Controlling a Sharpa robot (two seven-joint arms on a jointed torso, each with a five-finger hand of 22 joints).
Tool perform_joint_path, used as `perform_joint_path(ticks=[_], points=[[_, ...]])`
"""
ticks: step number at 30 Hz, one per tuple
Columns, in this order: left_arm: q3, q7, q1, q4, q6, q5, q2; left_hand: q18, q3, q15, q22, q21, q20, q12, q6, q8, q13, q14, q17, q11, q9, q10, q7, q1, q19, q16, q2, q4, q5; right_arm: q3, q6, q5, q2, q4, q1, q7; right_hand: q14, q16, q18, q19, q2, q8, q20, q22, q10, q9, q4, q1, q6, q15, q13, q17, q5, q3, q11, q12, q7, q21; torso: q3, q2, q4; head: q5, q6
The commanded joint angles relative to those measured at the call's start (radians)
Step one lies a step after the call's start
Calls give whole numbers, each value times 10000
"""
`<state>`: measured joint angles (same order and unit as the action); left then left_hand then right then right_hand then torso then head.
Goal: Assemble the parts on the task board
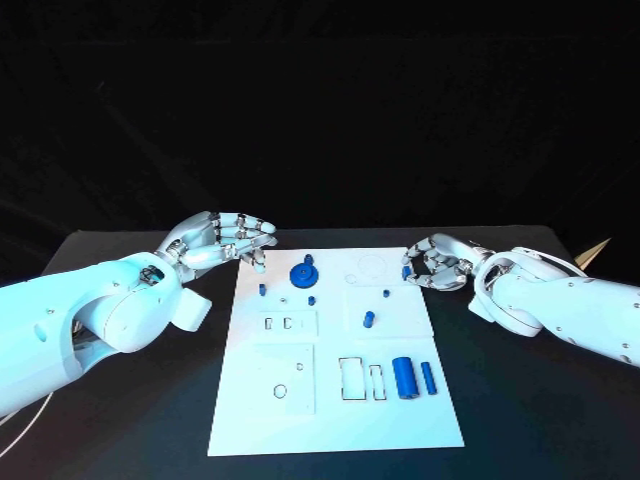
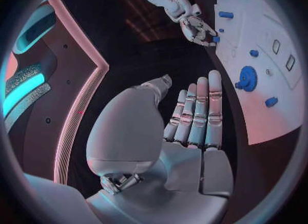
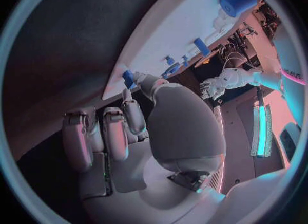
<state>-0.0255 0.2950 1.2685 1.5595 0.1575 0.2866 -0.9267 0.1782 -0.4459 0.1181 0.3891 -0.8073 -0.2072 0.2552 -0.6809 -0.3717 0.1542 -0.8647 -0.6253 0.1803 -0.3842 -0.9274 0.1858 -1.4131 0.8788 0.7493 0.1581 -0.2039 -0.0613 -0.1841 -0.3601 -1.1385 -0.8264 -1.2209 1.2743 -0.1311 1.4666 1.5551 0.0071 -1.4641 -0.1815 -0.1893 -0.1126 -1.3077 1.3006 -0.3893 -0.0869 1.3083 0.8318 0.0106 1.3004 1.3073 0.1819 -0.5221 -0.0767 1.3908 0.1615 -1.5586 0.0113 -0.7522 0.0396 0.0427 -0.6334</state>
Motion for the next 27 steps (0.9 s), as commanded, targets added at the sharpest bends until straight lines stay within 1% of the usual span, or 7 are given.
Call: perform_joint_path(ticks=[1,6,14,22,24,27], points=[[5,84,2,30,-182,-27,6,58,18,-24,-9,49,21,26,29,39,-13,48,14,29,-16,19,668,31,-67,-49,-104,57,32,0,201,-46,44,28,-10,77,985,36,-47,-1021,118,-26,62,-2564,39,10,-8,13,51,-77,1,2411,-51,-67,-12,44,-10,-43,-3,0,-5,-30,-17],[4,76,2,32,-184,-27,-3,58,18,-24,-9,49,21,26,29,39,-13,48,14,29,-16,19,668,31,-67,-49,-104,57,32,0,254,-72,76,48,-16,102,986,38,-46,-1021,109,-23,62,-2563,41,15,-6,5,44,-76,3,2414,-68,-65,-14,45,-6,-41,1,0,-23,-47,-24],[3,67,2,37,-193,-27,-14,58,18,-24,-9,49,21,26,29,39,-13,48,14,29,-16,19,668,31,-67,-49,-104,57,32,0,305,-93,56,51,-21,144,987,40,-46,-1020,148,-68,63,-2562,73,17,-10,-15,119,-76,36,2419,-111,-90,-11,67,-15,-39,2,2,-9,-41,-47],[3,47,2,30,-208,-27,-14,58,18,-24,-9,49,21,26,29,39,-13,48,14,29,-16,19,668,31,-67,-49,-104,57,32,0,413,-87,94,66,-44,150,985,38,-48,-1024,202,-204,77,-2569,150,0,0,-51,321,-99,111,2414,-133,-119,23,119,-62,-47,0,8,-17,-37,-57],[2,34,2,28,-217,-27,-13,58,18,-24,-9,49,21,26,29,39,-13,48,14,29,-16,19,668,31,-67,-49,-104,57,32,0,412,-88,108,67,-51,156,987,41,-51,-1030,232,-273,92,-2577,174,-11,0,-72,414,-122,133,2419,-148,-127,54,134,-102,-57,-4,4,-23,-64,-62],[2,11,2,27,-227,-27,-12,61,13,-25,-28,65,18,27,28,40,-16,23,29,31,-17,23,671,39,-58,-75,-120,56,32,0,412,-90,126,73,-58,196,986,39,-52,-1031,262,-334,110,-2579,202,-24,1,-87,490,-147,157,2416,-167,-132,81,149,-133,-60,-2,0,-19,-57,-72]])
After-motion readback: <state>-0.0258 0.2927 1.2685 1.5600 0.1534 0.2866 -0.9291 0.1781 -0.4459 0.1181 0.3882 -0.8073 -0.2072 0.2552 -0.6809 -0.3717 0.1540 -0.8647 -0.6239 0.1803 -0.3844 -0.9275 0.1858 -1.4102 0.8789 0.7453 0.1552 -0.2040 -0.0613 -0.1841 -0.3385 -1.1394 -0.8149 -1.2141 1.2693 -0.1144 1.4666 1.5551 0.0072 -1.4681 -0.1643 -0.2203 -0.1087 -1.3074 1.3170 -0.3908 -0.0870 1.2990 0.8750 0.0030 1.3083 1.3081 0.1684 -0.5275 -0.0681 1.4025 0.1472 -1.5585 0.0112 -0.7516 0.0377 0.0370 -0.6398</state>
